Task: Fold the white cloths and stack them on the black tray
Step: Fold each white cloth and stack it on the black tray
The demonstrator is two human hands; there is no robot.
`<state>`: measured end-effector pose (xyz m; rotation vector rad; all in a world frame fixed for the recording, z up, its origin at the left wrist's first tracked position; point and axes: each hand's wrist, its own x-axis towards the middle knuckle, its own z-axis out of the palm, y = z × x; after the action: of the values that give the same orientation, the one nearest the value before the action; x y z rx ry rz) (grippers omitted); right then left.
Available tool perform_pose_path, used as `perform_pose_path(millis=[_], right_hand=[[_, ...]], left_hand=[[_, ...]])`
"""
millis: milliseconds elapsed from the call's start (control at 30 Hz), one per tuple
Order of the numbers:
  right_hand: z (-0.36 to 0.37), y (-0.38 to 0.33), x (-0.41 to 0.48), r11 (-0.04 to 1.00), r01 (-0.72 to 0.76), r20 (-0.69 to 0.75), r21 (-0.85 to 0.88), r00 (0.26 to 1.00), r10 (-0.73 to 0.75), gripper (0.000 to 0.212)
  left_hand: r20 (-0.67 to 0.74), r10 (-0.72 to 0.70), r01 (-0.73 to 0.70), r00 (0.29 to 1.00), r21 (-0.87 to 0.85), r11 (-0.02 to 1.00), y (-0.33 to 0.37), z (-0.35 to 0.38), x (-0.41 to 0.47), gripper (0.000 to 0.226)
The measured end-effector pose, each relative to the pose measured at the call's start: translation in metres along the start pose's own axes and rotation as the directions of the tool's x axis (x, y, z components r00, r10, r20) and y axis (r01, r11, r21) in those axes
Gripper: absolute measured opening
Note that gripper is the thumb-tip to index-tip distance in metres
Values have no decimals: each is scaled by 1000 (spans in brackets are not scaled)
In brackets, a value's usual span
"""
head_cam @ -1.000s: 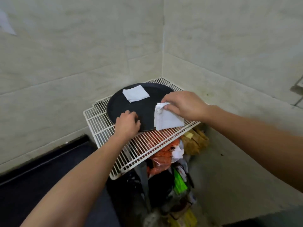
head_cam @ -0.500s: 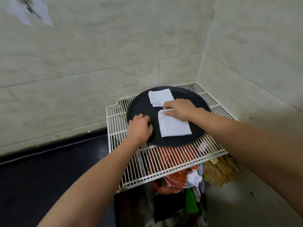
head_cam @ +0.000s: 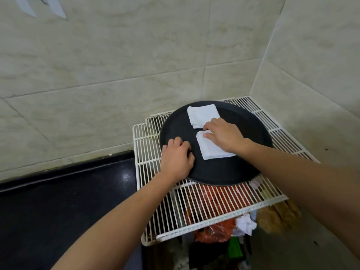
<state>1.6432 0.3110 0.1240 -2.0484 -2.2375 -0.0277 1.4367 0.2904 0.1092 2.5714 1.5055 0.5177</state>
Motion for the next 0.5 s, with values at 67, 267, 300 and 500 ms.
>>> perform_pose_path(millis=[67, 267, 300, 500], right_hand=[[4, 0, -1, 999, -17, -25, -42, 1000, 16, 38], [-17, 11, -6, 990, -116, -162, 86, 978, 129, 33], [-23, 17, -8, 987, -128, -183, 96, 973, 144, 31], [-47, 16, -32, 986, -128, -223, 107, 963, 149, 28]], left_hand=[[-2, 7, -7, 1000, -4, 1000, -1, 0, 2, 24], [69, 31, -29, 997, -36, 999, -1, -12, 3, 23], [62, 26, -24, 998, -43, 999, 0, -17, 1, 23], [-69, -57, 52, 996, -75, 996, 2, -47, -33, 19]])
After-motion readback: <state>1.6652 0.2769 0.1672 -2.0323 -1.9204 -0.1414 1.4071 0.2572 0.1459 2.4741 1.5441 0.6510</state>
